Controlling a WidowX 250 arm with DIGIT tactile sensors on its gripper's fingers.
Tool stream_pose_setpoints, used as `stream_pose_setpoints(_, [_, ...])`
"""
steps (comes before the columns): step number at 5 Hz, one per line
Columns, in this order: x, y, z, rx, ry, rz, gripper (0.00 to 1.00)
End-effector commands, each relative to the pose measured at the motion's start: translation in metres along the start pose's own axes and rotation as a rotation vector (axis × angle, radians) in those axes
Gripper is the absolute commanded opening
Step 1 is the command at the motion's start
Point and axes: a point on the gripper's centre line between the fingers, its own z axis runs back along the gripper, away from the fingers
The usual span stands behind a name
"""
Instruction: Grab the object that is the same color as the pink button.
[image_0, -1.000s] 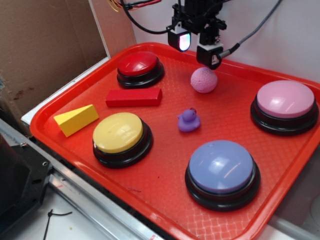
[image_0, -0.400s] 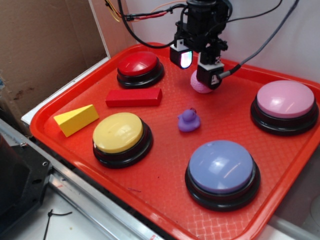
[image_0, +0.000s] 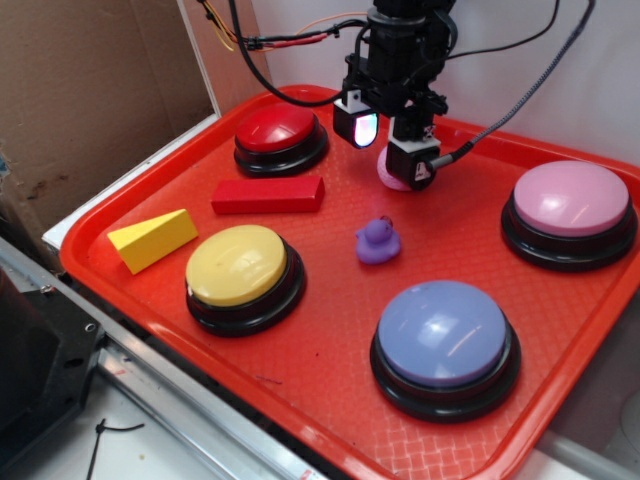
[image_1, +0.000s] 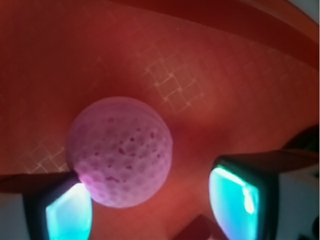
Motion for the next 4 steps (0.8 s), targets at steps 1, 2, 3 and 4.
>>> stream_pose_setpoints(1, [0.021, -0.011, -0.002, -0.066, -0.028, 0.006, 1.00])
stream_pose_setpoints(2, [0.019, -0.001, -0.010, -0.053, -0.025, 0.036, 0.00])
stream_pose_setpoints(3, [0.014, 0.005, -0.003, -0.038, -0.039, 0.059, 0.00])
stream_pose_setpoints(4, [0.007, 0.010, 0.020, -0.007, -0.054, 0.045, 0.00])
